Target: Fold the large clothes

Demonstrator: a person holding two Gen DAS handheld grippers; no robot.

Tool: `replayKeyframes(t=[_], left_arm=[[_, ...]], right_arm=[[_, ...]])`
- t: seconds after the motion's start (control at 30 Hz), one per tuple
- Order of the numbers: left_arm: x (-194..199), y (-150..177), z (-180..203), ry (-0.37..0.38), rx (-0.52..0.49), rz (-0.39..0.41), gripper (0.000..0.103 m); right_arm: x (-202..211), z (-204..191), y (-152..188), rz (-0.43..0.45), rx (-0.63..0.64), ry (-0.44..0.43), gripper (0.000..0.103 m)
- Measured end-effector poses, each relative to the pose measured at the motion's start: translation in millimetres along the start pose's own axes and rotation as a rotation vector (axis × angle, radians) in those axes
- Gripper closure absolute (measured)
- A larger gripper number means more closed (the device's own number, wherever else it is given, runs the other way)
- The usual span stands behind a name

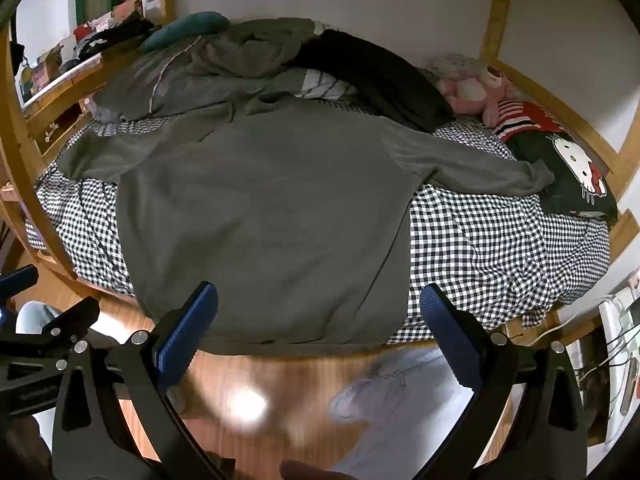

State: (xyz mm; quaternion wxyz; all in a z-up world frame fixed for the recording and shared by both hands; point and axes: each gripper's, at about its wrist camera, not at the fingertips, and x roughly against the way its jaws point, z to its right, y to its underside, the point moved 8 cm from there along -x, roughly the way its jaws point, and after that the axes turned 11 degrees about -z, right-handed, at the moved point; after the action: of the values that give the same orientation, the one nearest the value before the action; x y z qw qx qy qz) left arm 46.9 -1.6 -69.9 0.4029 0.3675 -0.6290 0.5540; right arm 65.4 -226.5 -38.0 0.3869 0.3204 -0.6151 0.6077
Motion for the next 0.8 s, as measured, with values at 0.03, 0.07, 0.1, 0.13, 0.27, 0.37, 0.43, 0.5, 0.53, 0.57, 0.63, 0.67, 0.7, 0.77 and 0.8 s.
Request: replayKeyframes(t=[0.03,0.07,0.1,0.13,0.27,0.37,0.43,0.5,0.53,0.57,0.63,0.67,0.7,0.77,0.8], left_arm=[[-0.3,0.1,-0.1,-0.001,0.001,0.0,0.005],[-0.6,-0.3,0.2,-0.002,0.001,-0.001,0.005],[-1.4,-0.1,0.1,-0.003,0.002,-0.002,0.005],[-1.4,-0.1,0.3,-0.004,0.003,-0.003,0.005],[-3.0,0.1,0.0,-0.006,0.001,-0.006,0.005],[-3.6,-0.2,-1.9,-0.005,0.005,-0.01,0.005],[-2.9,0.0,-1.7,-0.005,0.006,-0.009,0.005],[-2.8,-0.1,-1.1,-0.006,0.003,-0.008,0.005],[-2.8,0.1,-0.9,-0.006,0.002,-0.007,0.005],[-2.8,0.2,-0.6,-0.006,0.001,-0.008,0.005],[-3.6,0.4,-0.4,-0.008,-0.001,-0.01,0.005],[-3.9,0.4,-0.4,-0.008,-0.001,-0.01,0.005],[-3.7,0.3,0.3,-0.009,-0.001,-0.011,0.005],[-3.9,0.5,0.4,-0.009,0.0,-0.012,0.005],[-4.0,0.7,0.8,-0.009,0.0,-0.012,0.005]], right_arm=[[0.2,0.2,0.0,0.0,-0.002,-0.003,0.003],[0.5,-0.2,-0.1,0.001,-0.002,-0.002,0.003],[0.7,-0.3,0.0,0.002,-0.002,-0.001,0.003],[1.2,-0.3,0.2,0.002,-0.002,0.0,0.003],[3.1,-1.4,-0.2,0.005,0.001,-0.007,0.003],[6.1,-3.1,-1.0,0.014,0.01,-0.012,0.003],[6.9,-3.9,-1.0,0.015,0.015,-0.011,0.003],[6.5,-3.0,-1.1,0.013,0.013,-0.011,0.003],[6.3,-2.8,-1.1,0.012,0.012,-0.013,0.003],[6.0,-2.7,-1.0,0.011,0.011,-0.013,0.003],[6.0,-3.2,-1.2,0.012,0.011,-0.012,0.003],[6.1,-3.5,-1.5,0.011,0.012,-0.012,0.003],[6.5,-3.6,-1.5,0.012,0.012,-0.012,0.003],[6.5,-4.8,-1.1,0.013,0.014,-0.012,0.003],[6.2,-5.3,-0.9,0.013,0.015,-0.013,0.003]])
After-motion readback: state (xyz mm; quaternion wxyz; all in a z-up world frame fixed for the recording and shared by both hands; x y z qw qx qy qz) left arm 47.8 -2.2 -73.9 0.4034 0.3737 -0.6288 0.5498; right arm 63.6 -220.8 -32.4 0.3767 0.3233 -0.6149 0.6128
